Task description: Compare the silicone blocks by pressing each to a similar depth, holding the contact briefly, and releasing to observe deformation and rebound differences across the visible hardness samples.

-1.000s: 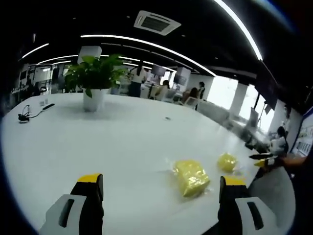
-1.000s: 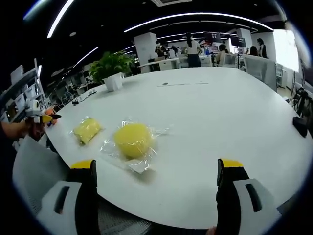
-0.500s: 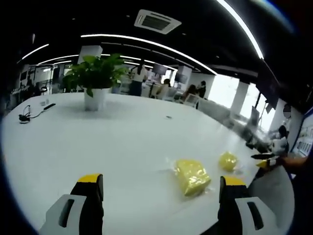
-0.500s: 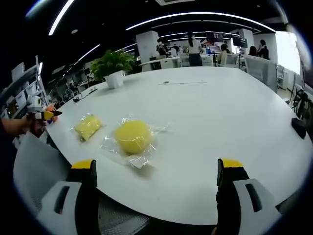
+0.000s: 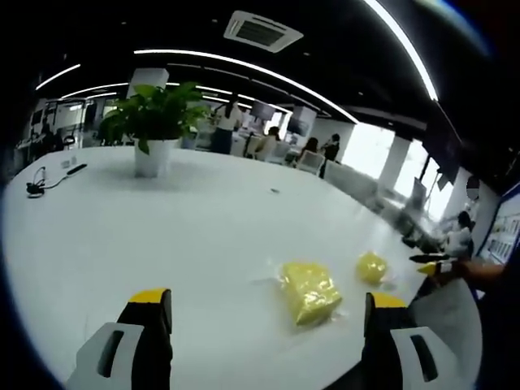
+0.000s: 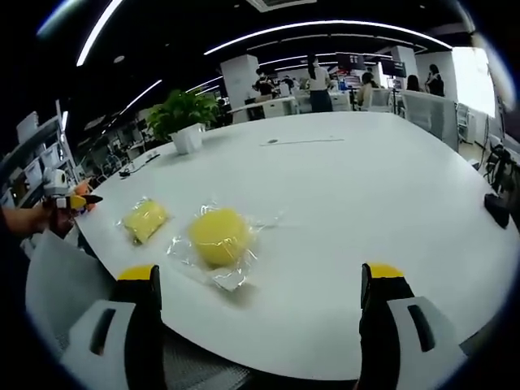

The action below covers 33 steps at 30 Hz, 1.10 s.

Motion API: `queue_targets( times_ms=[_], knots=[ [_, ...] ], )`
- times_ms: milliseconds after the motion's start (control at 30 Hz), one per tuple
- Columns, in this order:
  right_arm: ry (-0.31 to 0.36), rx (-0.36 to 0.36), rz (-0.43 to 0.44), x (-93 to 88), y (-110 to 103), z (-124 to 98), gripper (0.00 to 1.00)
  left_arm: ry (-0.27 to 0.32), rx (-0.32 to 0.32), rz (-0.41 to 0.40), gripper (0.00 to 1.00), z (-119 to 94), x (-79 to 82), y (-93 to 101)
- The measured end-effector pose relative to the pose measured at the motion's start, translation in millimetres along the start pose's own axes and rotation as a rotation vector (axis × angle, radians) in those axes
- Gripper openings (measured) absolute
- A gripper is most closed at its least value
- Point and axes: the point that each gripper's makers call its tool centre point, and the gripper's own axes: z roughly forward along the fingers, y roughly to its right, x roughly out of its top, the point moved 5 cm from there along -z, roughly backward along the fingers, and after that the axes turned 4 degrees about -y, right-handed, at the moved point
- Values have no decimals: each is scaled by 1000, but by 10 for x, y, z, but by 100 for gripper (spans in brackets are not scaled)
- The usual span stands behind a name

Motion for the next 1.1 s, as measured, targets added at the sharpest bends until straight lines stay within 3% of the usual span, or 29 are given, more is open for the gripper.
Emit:
queue_targets(
  times_ms=[233, 800, 1100],
  knots=[
    [8, 7, 12, -6, -16, 3, 96, 19, 10, 12, 99, -27, 88, -27],
    [26, -8, 33, -6, 38, -27, 96, -7, 23, -40, 100, -42, -48, -40],
    [20, -3, 30, 25, 53, 20, 96, -2, 14, -57, 100, -7, -18, -42]
  ],
)
